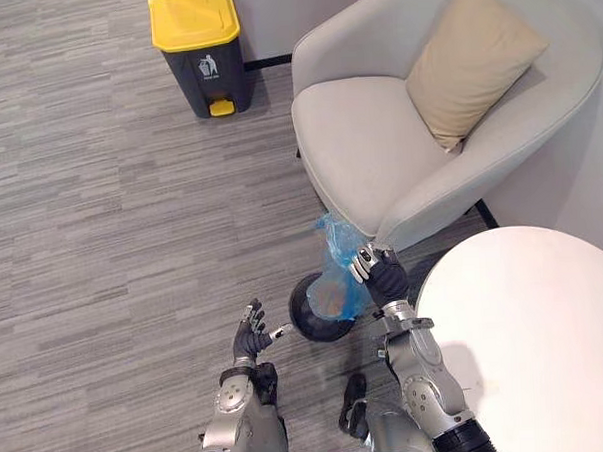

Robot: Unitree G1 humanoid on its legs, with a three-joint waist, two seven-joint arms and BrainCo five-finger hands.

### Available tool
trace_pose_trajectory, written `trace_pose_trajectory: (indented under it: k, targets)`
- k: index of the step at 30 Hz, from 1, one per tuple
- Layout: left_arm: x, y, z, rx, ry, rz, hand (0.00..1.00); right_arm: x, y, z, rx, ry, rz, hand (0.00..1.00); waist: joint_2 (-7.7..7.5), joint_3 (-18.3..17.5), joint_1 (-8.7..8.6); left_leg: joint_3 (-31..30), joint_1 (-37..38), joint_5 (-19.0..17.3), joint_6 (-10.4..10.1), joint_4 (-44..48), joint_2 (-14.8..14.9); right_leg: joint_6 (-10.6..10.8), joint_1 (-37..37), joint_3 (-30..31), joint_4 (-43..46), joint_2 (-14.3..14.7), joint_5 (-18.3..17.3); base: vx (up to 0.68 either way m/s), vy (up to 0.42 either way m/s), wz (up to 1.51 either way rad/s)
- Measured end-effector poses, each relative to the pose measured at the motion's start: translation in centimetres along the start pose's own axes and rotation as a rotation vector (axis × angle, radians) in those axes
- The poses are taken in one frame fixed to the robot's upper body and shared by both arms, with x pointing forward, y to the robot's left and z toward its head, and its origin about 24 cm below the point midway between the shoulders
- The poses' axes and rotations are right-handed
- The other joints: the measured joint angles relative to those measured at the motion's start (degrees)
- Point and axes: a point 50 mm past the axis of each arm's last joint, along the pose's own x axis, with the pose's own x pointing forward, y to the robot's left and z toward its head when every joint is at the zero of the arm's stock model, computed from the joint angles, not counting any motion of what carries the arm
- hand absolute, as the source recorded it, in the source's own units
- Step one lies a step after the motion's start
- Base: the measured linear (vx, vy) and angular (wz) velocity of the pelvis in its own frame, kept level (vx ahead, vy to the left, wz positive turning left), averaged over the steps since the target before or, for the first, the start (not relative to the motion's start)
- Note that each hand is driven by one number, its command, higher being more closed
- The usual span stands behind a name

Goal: Gather rubbish on tea table into small bin, then transfer packed bag to large trash can.

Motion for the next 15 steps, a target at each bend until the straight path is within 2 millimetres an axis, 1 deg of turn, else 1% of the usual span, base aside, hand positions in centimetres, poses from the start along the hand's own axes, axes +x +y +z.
trace_pose_trajectory:
  k: [1,5,7,11,13,15]
  targets:
    - [-0.1,0.0,0.8,0.009,-0.037,-0.010,0.00,0.0,0.0,0.0,0.001,0.005,0.009,1.00,0.03,-0.41,0.02,-0.15,0.86,0.00,0.00,-0.01,-0.24,0.27,1.59,-0.02,-1.52,0.04,0.45,0.10,0.043,0.05]
    - [-1.2,0.0,2.6,0.034,-0.142,-0.031,0.00,-0.1,0.2,-0.2,0.019,0.019,0.045,1.00,0.54,-2.56,0.10,-1.09,3.32,0.02,0.01,0.00,-0.77,0.67,6.96,-0.01,-7.43,0.49,2.71,0.06,0.028,0.03]
    - [-1.5,0.0,3.2,0.036,-0.177,-0.033,0.00,-0.1,0.3,-0.3,0.026,0.022,0.052,1.00,0.87,-3.14,0.23,-1.64,4.87,0.02,0.02,-1.04,-0.78,0.65,8.69,-0.10,-9.05,0.88,3.30,0.02,0.010,0.01]
    - [-1.7,-0.6,4.3,0.055,-0.241,-0.051,0.00,-0.1,0.7,-0.4,0.018,0.038,0.093,1.00,1.83,-4.09,0.18,-3.07,6.29,0.01,0.04,-3.37,-0.38,0.63,10.40,-1.27,-10.96,1.84,4.12,-0.03,0.007,0.12]
    - [-1.8,-0.8,4.9,0.076,-0.275,-0.053,0.00,0.0,1.1,-0.5,0.016,0.044,0.118,1.00,1.82,-4.12,0.26,-3.10,6.90,0.07,0.16,-3.97,-0.33,0.67,11.24,-1.22,-12.27,2.52,4.99,-0.05,0.000,0.00]
    - [-2.0,-0.9,5.9,0.143,-0.334,-0.049,0.00,0.0,1.9,-0.9,0.031,0.061,0.165,1.00,1.78,-4.92,0.28,-3.07,7.23,0.06,0.19,-4.05,-0.56,0.78,12.04,-1.03,-13.58,2.56,5.81,-0.05,0.019,-0.02]
